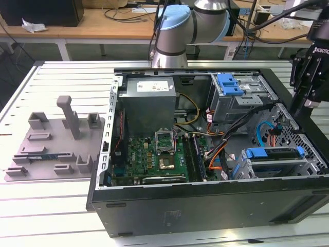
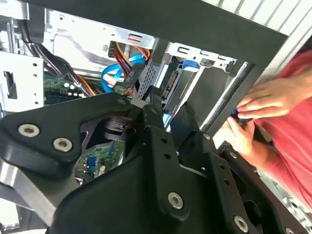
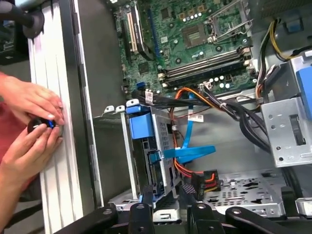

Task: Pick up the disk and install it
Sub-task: 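Insert the first disk wire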

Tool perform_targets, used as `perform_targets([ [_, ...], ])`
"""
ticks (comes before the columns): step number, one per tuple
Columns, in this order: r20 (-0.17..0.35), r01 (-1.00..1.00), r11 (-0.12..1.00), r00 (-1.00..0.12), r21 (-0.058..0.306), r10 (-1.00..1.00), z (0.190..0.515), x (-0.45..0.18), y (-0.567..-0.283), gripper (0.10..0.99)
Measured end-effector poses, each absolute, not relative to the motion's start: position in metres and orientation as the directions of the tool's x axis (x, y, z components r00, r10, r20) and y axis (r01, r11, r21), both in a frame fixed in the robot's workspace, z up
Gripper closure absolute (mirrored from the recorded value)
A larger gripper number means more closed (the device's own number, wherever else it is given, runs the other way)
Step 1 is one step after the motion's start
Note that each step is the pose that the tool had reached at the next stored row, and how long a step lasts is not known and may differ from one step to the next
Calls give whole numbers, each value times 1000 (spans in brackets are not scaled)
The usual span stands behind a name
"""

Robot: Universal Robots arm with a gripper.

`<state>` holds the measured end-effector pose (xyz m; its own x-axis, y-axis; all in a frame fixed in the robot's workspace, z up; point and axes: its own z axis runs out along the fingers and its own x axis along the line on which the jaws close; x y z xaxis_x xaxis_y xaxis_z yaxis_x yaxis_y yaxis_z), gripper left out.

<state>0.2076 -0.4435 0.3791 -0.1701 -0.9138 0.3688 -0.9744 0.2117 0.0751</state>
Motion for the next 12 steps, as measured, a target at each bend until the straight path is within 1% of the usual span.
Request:
perform_targets([
  [6,398,-974,222,-183,53,-899,378,208,-434,733],
  [12,400,-961,272,-231,48,-887,373,209,-433,733],
])
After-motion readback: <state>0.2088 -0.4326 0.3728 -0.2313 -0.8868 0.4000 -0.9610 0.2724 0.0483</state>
